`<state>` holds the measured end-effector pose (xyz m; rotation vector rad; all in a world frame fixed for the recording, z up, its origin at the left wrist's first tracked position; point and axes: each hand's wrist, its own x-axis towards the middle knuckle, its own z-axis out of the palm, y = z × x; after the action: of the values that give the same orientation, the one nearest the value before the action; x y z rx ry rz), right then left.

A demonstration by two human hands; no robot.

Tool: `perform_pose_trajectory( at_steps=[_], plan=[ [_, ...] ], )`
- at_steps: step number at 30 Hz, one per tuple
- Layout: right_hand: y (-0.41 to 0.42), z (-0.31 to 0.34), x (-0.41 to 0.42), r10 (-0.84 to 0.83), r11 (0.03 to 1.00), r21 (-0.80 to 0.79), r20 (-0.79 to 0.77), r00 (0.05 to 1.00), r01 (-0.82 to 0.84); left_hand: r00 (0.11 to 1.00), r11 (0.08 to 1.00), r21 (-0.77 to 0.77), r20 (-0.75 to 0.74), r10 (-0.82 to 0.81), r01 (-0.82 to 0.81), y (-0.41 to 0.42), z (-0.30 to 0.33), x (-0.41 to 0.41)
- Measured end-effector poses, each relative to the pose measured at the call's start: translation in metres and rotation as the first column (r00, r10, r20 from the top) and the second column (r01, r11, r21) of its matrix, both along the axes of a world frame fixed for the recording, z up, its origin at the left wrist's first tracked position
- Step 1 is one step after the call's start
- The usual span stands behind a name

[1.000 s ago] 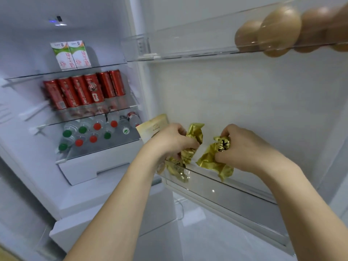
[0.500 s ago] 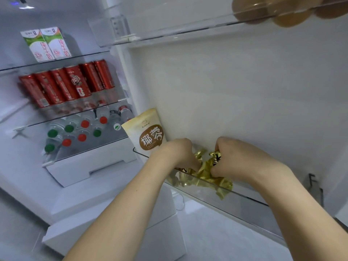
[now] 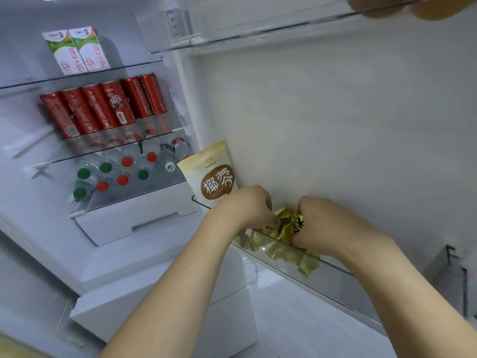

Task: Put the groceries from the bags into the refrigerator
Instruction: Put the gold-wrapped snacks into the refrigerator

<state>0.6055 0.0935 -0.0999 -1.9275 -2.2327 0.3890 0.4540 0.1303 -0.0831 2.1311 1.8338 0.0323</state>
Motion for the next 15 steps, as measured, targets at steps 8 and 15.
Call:
perform_pose_trajectory(
  at_steps=[8,15],
  plan=[
    [-0.0022,-0.0057,-0.0034,0.043,0.999,-0.023,0.003,0.999,-0.043,0.999,1.0,0.017,0.052,-0.002,0.001,-0.0021,-0.0014,-0.0036],
    [-0.0039,-0.0041,0.0008,0.027,0.998,-0.065,0.049,0.998,-0.023,0.999,0.999,0.031,0.047,-0.013,0.012,-0.0028,-0.0007,-0.0011]
  ],
)
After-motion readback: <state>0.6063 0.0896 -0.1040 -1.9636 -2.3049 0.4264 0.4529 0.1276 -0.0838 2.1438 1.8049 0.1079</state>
